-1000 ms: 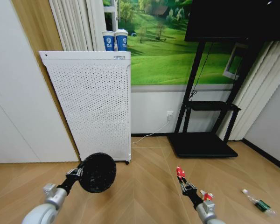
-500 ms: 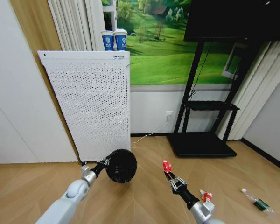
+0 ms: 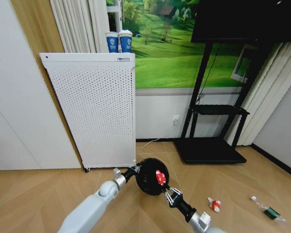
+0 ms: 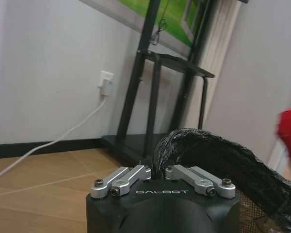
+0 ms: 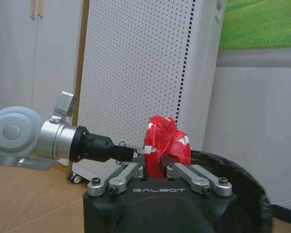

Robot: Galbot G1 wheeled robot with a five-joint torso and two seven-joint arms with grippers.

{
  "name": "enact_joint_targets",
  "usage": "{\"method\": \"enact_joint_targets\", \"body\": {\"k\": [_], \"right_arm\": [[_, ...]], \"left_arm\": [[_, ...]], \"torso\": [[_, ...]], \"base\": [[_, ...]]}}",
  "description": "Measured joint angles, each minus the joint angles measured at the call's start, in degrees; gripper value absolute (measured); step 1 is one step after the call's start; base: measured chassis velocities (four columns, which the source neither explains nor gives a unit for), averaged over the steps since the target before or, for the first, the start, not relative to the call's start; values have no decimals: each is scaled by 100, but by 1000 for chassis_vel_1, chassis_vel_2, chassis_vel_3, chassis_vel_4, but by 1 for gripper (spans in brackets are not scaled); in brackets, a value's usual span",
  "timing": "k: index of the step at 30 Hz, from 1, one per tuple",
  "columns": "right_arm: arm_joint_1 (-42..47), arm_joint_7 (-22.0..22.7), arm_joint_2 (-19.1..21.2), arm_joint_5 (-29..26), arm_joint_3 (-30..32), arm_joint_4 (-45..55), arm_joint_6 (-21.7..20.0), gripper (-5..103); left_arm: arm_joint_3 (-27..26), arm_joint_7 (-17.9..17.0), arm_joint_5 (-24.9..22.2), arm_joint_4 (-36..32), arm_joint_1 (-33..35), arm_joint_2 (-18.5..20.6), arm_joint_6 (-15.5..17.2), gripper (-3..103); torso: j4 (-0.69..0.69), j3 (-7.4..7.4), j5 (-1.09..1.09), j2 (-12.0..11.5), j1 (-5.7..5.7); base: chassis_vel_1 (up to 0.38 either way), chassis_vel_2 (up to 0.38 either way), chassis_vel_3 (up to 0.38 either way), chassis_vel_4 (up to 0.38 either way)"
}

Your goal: Pick up the trash bin and place the garbage on the floor into it.

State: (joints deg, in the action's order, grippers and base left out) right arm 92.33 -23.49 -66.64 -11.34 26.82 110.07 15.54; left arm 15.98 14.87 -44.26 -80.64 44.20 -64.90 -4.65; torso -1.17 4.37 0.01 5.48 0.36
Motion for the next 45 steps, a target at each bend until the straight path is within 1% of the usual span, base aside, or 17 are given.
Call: {"method": "enact_joint_targets", "body": {"k": [3, 9, 12, 16, 18, 19, 22, 23, 26, 27, 29, 31, 36, 38, 39, 41, 45], "right_arm": [[-12, 105, -80, 27, -18, -122, 9, 14], [-2, 269, -90, 35, -1, -213, -12, 29], [-36, 376, -105, 29, -44, -229, -47, 45], [-40, 391, -147, 29, -57, -250, -33, 51], [-16, 452, -230, -106, -74, -264, 128, 66], [-16, 452, -230, -106, -74, -264, 128, 66], [62, 1010, -457, -226, 37, -198, 391, 83], [62, 1010, -457, -226, 37, -198, 391, 83], [194, 1195, -444, -345, 270, -181, 408, 98], [194, 1195, -444, -345, 270, -181, 408, 98], [253, 1215, -404, -426, 381, -183, 425, 99], [260, 1217, -402, -436, 390, -183, 427, 99], [330, 1231, -393, -530, 474, -206, 465, 100], [350, 1237, -397, -536, 477, -254, 534, 100], [350, 1237, -397, -536, 477, -254, 534, 100], [311, 1236, -415, -602, 426, -258, 554, 100], [257, 1232, -407, -622, 387, -280, 554, 100]], "left_arm": [[20, -38, 2, -237, 126, 2, 38, 7], [-173, -49, 22, -512, 351, 86, 96, 7], [-363, -49, 59, -587, 542, 89, 106, 7], [-453, -41, 108, -587, 607, 76, 88, 7], [-647, -69, 144, -565, 669, 45, 64, 7], [-647, -69, 144, -565, 669, 45, 64, 7], [-1505, -409, 283, -775, 1023, -49, 89, 7], [-1505, -409, 283, -775, 1023, -49, 89, 7], [-2377, -443, 248, -1323, 1622, 148, 149, 7], [-2377, -443, 248, -1323, 1622, 148, 149, 7], [-2919, -426, 203, -1722, 2041, 276, 192, 7], [-2972, -426, 189, -1769, 2087, 285, 196, 7], [-3864, -434, -51, -2527, 2931, 328, 292, 7], [-4522, -289, -47, -2834, 3630, 237, 263, 7], [-4522, -289, -47, -2834, 3630, 237, 263, 7], [-5187, -207, -124, -3077, 4185, 7, 188, 7], [-5467, -171, -142, -3130, 4355, -121, 164, 7]], "torso": [[0, 0, 0, 0, 0], [1, 0, 1, 1, 0], [2, 0, -1, 1, 0], [2, 0, -1, 1, 0], [0, 0, -2, 1, 0], [0, 0, -2, 1, 0], [1, 0, -2, 1, 0], [1, 0, -2, 1, 0], [2, 0, -1, 1, 0], [2, 0, -1, 1, 0], [1, 0, -2, 1, 0], [1, 0, -2, 1, 0], [0, -1, -2, 1, 0], [2, -1, -3, 1, -1], [2, -1, -3, 1, -1], [2, -1, 0, 1, -1], [1, 0, 0, 1, -1]], "base": [[0, 0, 0, 0], [0, 0, 0, 0], [0, 0, 0, 0], [0, 0, 0, 0], [0, 0, 0, 0], [0, 0, 0, 0], [0, 0, 0, 0], [0, 0, 0, 0], [0, 0, 0, 0], [0, 0, 0, 0], [-16, -33, 21, 12], [-32, -66, 58, 59], [-137, -107, 110, 124], [-187, -163, 168, 189], [-195, -179, 202, 212], [-241, -205, 210, 226], [-249, -233, 243, 249]]}}
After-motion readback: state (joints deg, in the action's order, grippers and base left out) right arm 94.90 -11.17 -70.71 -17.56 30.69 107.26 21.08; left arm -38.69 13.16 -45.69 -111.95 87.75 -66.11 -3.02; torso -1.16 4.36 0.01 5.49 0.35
